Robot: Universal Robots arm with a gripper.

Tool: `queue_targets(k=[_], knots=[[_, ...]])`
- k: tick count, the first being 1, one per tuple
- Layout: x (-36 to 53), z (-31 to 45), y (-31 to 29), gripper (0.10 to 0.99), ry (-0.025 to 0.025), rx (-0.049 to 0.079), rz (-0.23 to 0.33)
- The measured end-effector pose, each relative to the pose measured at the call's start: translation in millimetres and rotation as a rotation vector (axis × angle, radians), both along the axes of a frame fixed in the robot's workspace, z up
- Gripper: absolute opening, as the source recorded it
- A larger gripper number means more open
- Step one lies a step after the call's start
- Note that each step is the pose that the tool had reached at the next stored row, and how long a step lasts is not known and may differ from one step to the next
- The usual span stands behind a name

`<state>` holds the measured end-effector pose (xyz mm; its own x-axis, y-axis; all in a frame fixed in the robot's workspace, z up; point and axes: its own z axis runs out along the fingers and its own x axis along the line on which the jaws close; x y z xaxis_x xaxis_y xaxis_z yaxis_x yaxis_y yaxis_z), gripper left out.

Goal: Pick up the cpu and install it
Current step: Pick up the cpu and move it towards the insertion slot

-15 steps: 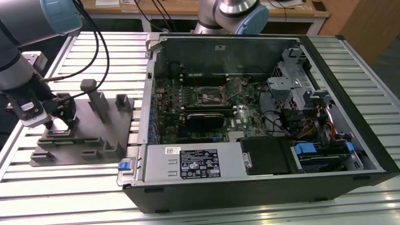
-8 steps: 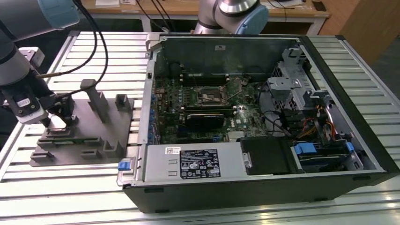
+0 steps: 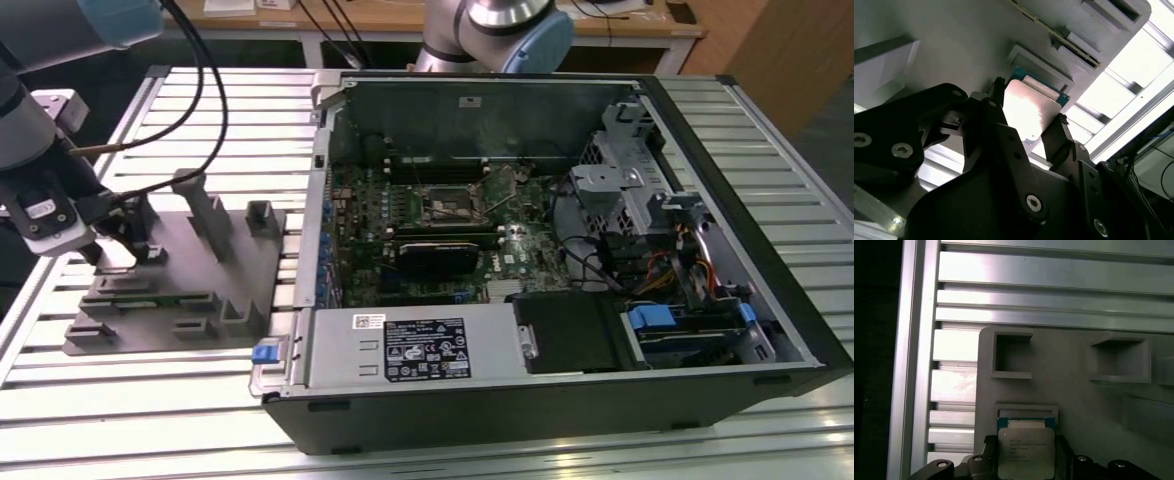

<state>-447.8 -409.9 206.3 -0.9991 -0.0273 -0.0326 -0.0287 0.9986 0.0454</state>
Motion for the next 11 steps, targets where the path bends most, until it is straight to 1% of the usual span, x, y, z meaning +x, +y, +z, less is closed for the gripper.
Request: queue_targets(k=[11], knots=[[0.0,16.7,0.0,0.545,-0.0001,0.000,0.000]])
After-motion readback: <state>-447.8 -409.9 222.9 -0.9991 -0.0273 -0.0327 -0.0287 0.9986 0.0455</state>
